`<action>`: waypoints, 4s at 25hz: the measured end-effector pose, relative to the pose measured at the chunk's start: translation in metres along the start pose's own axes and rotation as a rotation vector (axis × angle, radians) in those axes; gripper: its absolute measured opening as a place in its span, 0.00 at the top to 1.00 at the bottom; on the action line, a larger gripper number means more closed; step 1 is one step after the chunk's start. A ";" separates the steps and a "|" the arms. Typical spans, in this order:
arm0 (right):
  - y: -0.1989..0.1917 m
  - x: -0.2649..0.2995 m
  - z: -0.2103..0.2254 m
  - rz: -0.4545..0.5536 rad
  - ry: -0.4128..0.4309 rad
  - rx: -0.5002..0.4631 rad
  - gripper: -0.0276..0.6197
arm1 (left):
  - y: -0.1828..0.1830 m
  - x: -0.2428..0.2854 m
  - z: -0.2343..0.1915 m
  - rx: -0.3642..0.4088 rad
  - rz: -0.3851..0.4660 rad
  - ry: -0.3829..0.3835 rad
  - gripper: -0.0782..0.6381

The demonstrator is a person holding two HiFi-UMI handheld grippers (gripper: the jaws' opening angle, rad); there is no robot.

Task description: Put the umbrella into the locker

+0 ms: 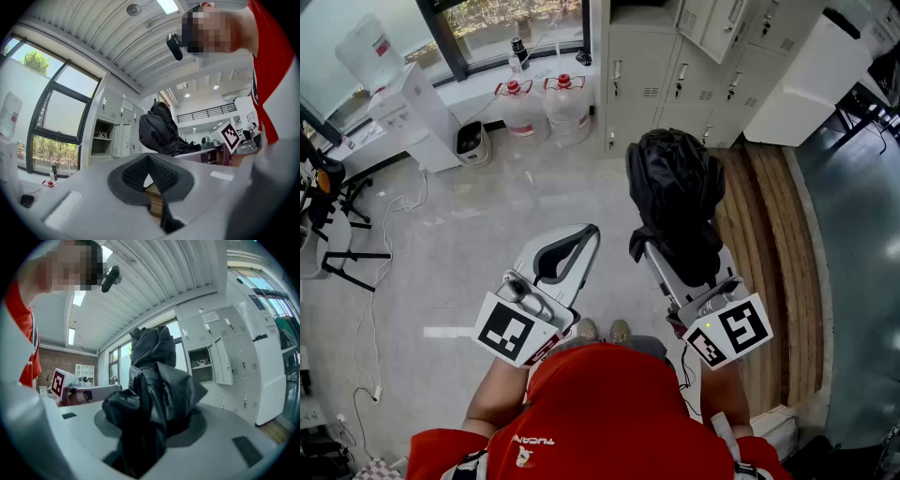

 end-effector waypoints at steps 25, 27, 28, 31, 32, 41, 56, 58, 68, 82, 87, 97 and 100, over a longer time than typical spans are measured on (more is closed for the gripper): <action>0.014 -0.027 0.059 -0.042 -0.024 0.019 0.64 | 0.007 0.055 0.024 0.046 0.003 0.024 0.88; 0.017 -0.028 0.068 -0.042 -0.021 0.010 0.64 | 0.006 0.063 0.025 0.062 -0.006 0.036 0.88; 0.018 -0.028 0.071 -0.043 -0.021 0.007 0.64 | 0.005 0.066 0.026 0.066 -0.007 0.039 0.88; 0.018 -0.028 0.080 -0.045 -0.021 0.008 0.64 | 0.002 0.075 0.027 0.067 -0.008 0.040 0.88; 0.019 -0.027 0.083 -0.045 -0.021 0.008 0.64 | 0.001 0.079 0.026 0.068 -0.007 0.039 0.88; 0.025 0.012 0.111 -0.062 -0.020 0.000 0.64 | -0.015 0.110 -0.010 0.072 0.009 0.039 0.88; 0.065 0.173 0.178 -0.073 -0.100 -0.022 0.63 | -0.055 0.202 -0.175 0.082 0.040 -0.018 0.88; 0.070 0.196 0.186 -0.077 -0.107 -0.030 0.64 | -0.062 0.214 -0.198 0.072 0.024 -0.028 0.88; 0.081 0.286 0.227 -0.108 -0.174 -0.034 0.64 | -0.091 0.263 -0.289 0.055 0.055 -0.059 0.88; 0.093 0.356 0.310 -0.126 -0.191 -0.058 0.64 | -0.125 0.331 -0.340 0.046 0.019 -0.027 0.88; 0.103 0.386 0.355 -0.140 -0.192 -0.098 0.64 | -0.133 0.373 -0.359 0.065 0.002 -0.004 0.88; 0.135 0.442 0.437 -0.215 -0.184 -0.185 0.64 | -0.151 0.464 -0.396 0.068 -0.025 0.087 0.88; 0.137 0.455 0.456 -0.260 -0.205 -0.223 0.64 | -0.158 0.483 -0.402 0.066 -0.039 0.111 0.88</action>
Point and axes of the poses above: the fingertips, and each gripper's own axes: x forward along the fingers, z to its right, y out of its top, the point moved 9 cm from there along -x, backward along the fingers, and after that the axes turned 12 degrees about x, right-handed, at the moved point
